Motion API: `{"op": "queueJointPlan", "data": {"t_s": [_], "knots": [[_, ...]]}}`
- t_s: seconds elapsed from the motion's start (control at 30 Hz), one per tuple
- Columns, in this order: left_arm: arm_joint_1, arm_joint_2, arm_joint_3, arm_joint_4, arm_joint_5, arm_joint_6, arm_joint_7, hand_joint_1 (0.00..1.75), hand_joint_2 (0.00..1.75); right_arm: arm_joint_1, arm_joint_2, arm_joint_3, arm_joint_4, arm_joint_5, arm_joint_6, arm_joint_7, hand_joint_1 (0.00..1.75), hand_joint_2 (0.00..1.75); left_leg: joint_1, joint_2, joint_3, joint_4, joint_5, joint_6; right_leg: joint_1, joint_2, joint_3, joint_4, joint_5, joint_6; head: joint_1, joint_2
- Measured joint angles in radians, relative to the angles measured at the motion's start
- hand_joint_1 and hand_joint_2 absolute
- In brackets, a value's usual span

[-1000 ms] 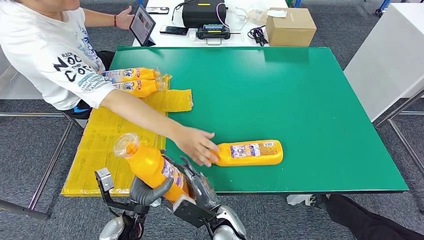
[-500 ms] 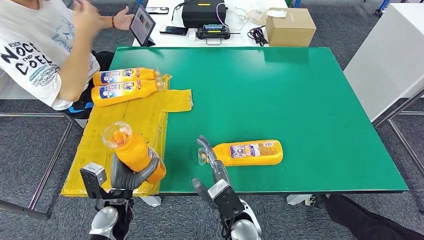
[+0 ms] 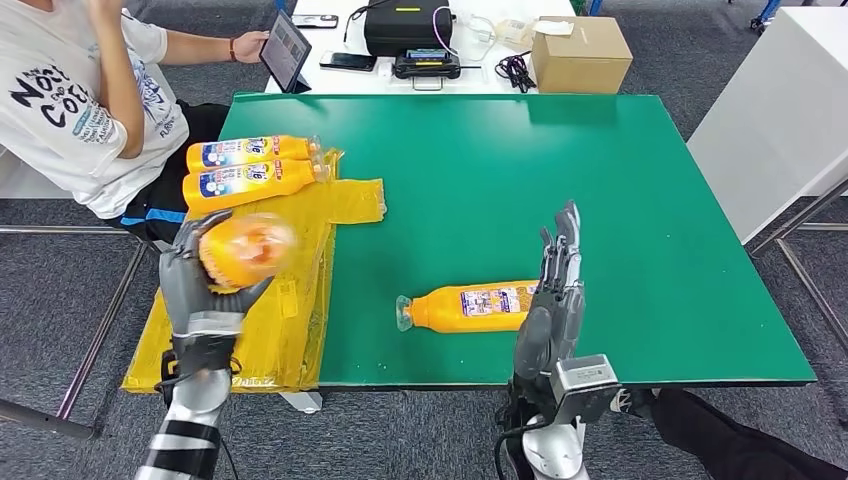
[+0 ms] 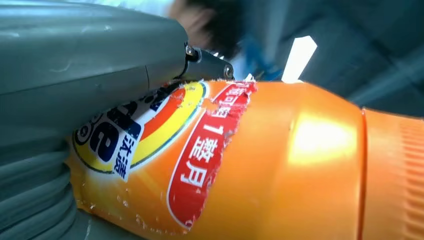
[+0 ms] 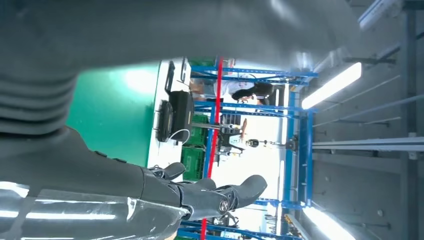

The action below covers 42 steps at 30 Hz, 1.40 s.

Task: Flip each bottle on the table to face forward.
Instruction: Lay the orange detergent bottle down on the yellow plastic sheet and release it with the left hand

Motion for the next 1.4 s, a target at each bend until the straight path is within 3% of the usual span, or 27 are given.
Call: {"op": "queueJointPlan", "data": {"t_s": [0.13, 0.3, 0.37, 0.53, 0.73, 1.13, 1.17, 1.27, 1.3, 1.33, 1.4], "knots": [[-0.061, -0.004, 0.064, 0.072, -0.494, 0.044, 0.051, 1.75, 1.75, -0.026, 0.000, -0.002, 0.018, -0.001, 0.010, 0.019, 0.00, 1.75, 0.000, 0.000, 0.000, 0.000, 0.001, 0.000, 0.000, 0.000, 0.000, 0.000, 0.000, 0.000, 0.000, 0.000], [-0.177, 0.031, 0.073, 0.325, -0.838, 0.045, 0.323, 1.75, 1.75, -0.047, 0.005, -0.003, 0.045, -0.003, 0.026, 0.029, 0.00, 1.75, 0.000, 0.000, 0.000, 0.000, 0.001, -0.001, 0.000, 0.000, 0.000, 0.000, 0.000, 0.000, 0.000, 0.000], [-0.210, 0.051, 0.057, 0.420, -0.859, 0.047, 0.375, 1.75, 1.75, -0.050, 0.005, -0.004, 0.052, -0.002, 0.030, 0.033, 0.00, 1.75, 0.000, 0.001, 0.000, 0.000, 0.002, -0.001, 0.000, 0.000, 0.000, 0.001, 0.001, 0.000, 0.000, 0.000], [-0.254, 0.077, 0.027, 0.550, -0.866, 0.041, 0.400, 1.75, 1.75, -0.056, 0.006, -0.007, 0.064, -0.002, 0.035, 0.038, 0.00, 1.75, 0.000, 0.000, 0.000, 0.000, 0.002, -0.001, 0.000, 0.000, 0.000, 0.001, 0.001, 0.000, 0.000, 0.000], [-0.294, 0.116, -0.040, 0.684, -0.822, -0.061, 0.461, 1.75, 1.75, -0.058, 0.009, -0.013, 0.076, 0.001, 0.058, 0.056, 0.00, 1.75, 0.000, 0.001, -0.001, 0.000, 0.002, -0.001, 0.000, 0.000, -0.001, 0.001, 0.000, 0.000, 0.000, 0.000], [-0.307, 0.131, -0.048, 0.769, -0.737, -0.041, 0.454, 1.71, 1.75, -0.058, 0.023, -0.018, 0.091, 0.022, 0.049, 0.089, 0.00, 1.75, 0.000, 0.000, 0.000, 0.000, 0.002, -0.001, 0.000, 0.000, 0.000, 0.001, 0.000, 0.000, 0.000, 0.000], [-0.307, 0.131, -0.048, 0.772, -0.727, -0.050, 0.449, 1.56, 1.75, -0.058, 0.024, -0.018, 0.094, 0.025, 0.050, 0.092, 0.00, 1.75, 0.000, 0.000, 0.000, 0.000, 0.002, -0.001, 0.000, 0.000, 0.000, 0.001, 0.000, 0.000, 0.000, 0.000], [-0.314, 0.131, -0.046, 0.784, -0.686, -0.099, 0.431, 0.34, 1.75, -0.058, 0.025, -0.018, 0.103, 0.032, 0.052, 0.099, 0.00, 1.75, 0.000, -0.001, 0.000, 0.000, 0.002, -0.001, 0.000, 0.000, 0.001, 0.001, 0.000, 0.000, 0.000, 0.000], [-0.319, 0.131, -0.044, 0.789, -0.670, -0.122, 0.425, 0.05, 1.75, -0.058, 0.026, -0.018, 0.107, 0.034, 0.053, 0.101, 0.00, 1.75, 0.000, -0.001, 0.000, 0.000, 0.002, -0.001, 0.000, 0.000, 0.001, 0.001, 0.000, 0.000, 0.000, 0.000], [-0.325, 0.132, -0.042, 0.795, -0.655, -0.146, 0.420, 0.00, 1.75, -0.058, 0.026, -0.018, 0.110, 0.035, 0.053, 0.104, 0.00, 1.75, 0.000, -0.001, 0.001, 0.000, 0.002, -0.001, 0.000, -0.001, 0.002, 0.001, 0.000, 0.000, 0.000, 0.000], [-0.337, 0.132, -0.035, 0.806, -0.614, -0.209, 0.403, 0.00, 0.87, -0.058, 0.029, -0.018, 0.116, 0.037, 0.054, 0.110, 0.00, 1.75, 0.000, -0.002, 0.003, 0.000, 0.002, -0.001, 0.000, -0.001, 0.004, 0.001, 0.000, 0.000, 0.000, 0.000]]}}
